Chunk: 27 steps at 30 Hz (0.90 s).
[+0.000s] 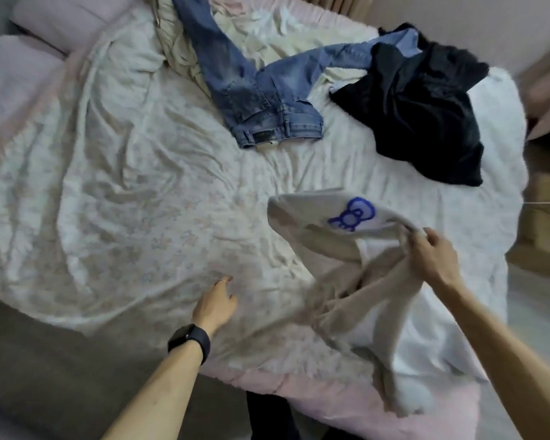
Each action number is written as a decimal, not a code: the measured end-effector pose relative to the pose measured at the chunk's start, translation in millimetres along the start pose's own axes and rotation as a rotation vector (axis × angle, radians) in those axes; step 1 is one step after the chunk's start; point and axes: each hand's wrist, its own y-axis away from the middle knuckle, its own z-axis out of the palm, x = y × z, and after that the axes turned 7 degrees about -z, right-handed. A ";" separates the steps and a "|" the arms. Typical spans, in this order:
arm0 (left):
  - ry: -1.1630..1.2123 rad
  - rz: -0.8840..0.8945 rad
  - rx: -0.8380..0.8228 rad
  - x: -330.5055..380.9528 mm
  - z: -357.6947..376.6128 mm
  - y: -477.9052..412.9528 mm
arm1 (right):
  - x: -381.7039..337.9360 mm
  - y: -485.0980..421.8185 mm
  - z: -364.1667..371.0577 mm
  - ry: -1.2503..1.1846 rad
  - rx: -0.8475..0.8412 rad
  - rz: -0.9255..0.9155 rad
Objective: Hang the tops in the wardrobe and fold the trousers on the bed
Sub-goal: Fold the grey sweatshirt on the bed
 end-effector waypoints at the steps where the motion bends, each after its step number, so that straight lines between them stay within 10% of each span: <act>1: -0.010 0.027 0.009 15.4 -0.8 1.0 | 13.2 -9.9 -26.2 0.003 0.060 0.053; 8: -0.108 0.355 -0.097 184.9 51.0 22.3 | 139.4 -6.4 -121.9 -0.128 0.311 0.495; 13: -0.276 0.492 -0.195 264.5 122.6 32.7 | 172.2 20.5 -79.1 -0.178 0.195 0.576; 27: -0.179 0.200 -0.173 348.5 223.8 -60.8 | 264.0 -31.5 -24.8 -0.174 -0.187 0.676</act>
